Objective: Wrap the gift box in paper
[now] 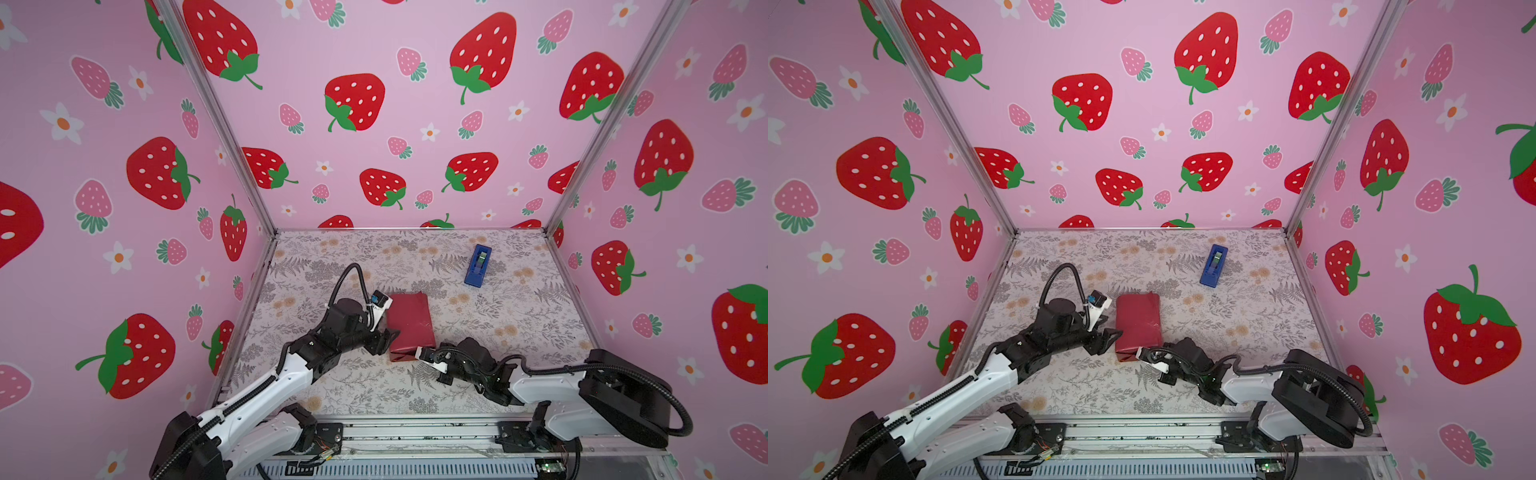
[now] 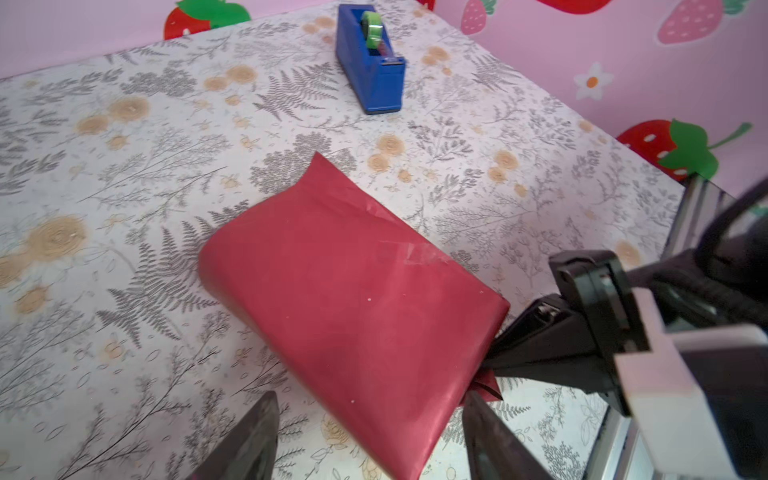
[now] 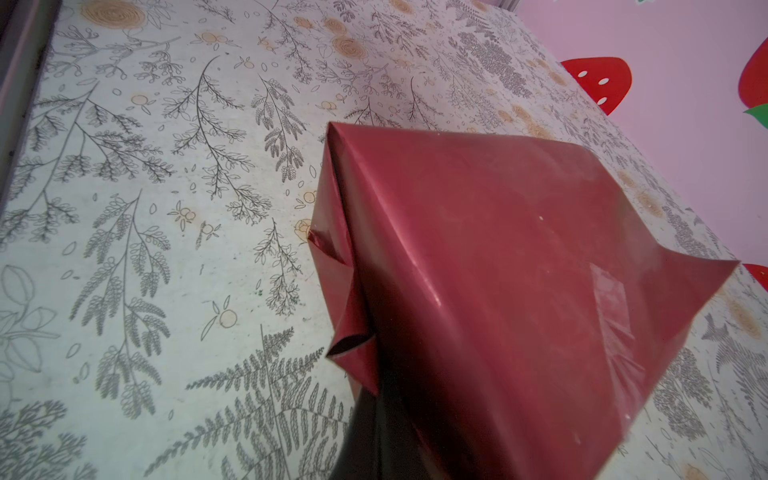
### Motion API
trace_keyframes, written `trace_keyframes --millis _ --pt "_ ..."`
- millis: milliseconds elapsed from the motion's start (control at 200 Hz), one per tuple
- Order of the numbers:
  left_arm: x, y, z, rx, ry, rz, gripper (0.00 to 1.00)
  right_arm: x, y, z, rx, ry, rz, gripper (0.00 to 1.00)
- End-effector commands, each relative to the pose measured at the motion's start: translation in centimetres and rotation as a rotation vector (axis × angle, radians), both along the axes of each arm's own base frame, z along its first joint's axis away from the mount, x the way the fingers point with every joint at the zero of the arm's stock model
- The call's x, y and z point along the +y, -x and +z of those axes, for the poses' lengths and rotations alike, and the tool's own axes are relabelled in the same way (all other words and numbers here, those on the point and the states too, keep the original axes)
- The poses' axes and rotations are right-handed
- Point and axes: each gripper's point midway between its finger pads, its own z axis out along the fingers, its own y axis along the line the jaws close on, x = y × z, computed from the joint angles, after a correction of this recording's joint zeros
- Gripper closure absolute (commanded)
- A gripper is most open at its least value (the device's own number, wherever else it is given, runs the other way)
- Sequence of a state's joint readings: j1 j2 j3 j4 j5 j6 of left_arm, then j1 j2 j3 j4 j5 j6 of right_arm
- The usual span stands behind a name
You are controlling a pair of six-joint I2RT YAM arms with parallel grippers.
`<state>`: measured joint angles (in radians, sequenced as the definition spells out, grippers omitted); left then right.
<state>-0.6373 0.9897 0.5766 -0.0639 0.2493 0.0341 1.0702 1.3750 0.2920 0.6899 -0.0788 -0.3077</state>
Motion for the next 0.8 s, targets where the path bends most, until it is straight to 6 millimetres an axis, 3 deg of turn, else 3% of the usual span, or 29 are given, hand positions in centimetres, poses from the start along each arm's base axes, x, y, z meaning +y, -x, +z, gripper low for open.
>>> trace_keyframes --millis 0,260,440,715,795 --pt "-2.5 0.5 2.1 -0.252 0.025 -0.164 0.27 0.4 0.3 0.8 0.017 -0.027 0.037 1.00" --pt "-4.3 2.4 -2.7 -0.350 -0.183 -0.299 0.22 0.5 0.3 0.8 0.039 -0.033 0.046 1.00" --pt "-4.7 3.4 -4.8 -0.354 -0.202 -0.369 0.22 0.8 0.2 0.5 0.058 -0.027 0.044 1.00" --pt "-4.6 3.1 -7.2 -0.353 -0.260 -0.369 0.22 1.0 0.3 0.5 0.078 -0.032 0.050 1.00" --pt "-4.2 2.2 -7.7 -0.374 -0.297 -0.328 0.22 1.0 0.3 0.5 0.084 -0.035 0.051 1.00"
